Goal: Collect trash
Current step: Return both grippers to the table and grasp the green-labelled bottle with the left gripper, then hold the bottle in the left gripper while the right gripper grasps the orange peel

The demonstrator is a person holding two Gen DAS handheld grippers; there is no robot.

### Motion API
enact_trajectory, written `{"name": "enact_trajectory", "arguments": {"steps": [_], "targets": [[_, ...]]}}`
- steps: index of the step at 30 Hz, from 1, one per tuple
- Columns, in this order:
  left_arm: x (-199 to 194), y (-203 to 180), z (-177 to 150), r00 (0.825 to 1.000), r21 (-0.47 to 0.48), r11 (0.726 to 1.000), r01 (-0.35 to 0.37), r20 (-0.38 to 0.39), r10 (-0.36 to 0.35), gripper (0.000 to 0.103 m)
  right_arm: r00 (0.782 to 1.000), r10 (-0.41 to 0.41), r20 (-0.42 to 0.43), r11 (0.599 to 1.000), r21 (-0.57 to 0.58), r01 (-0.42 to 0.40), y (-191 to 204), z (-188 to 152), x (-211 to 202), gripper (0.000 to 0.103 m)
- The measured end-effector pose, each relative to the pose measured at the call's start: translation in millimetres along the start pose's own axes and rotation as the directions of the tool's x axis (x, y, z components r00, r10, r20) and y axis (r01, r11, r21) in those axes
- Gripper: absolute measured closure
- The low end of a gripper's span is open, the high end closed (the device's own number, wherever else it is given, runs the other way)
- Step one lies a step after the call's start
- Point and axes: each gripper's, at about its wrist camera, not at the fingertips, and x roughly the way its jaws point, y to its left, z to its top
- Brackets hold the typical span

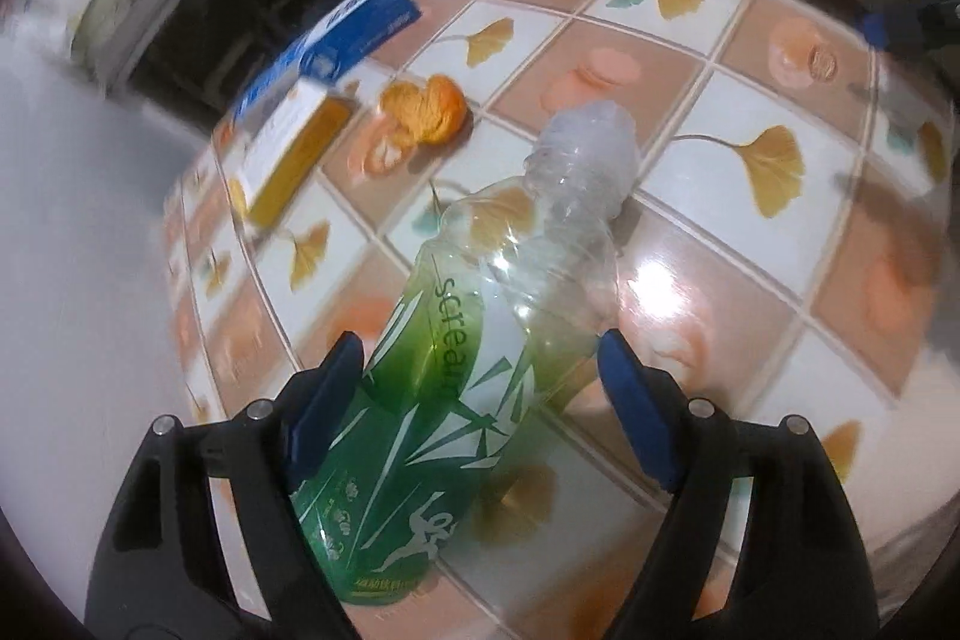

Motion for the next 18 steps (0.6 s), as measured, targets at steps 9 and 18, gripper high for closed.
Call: {"name": "enact_trajectory", "arguments": {"steps": [9, 18], "targets": [[-20, 34, -41, 0.995, -0.383, 0.918, 0.098, 0.033, -0.093, 0.041, 0.989, 0.123, -0.081, 0.991, -0.035, -0.126, 38, 57, 49, 0.032], [-24, 49, -62, 0.981, -0.581, 0.791, 0.193, 0.086, -0.177, 0.043, 0.981, 0.078, -0.177, 0.996, 0.054, -0.07, 61, 123, 151, 0.05]]}}
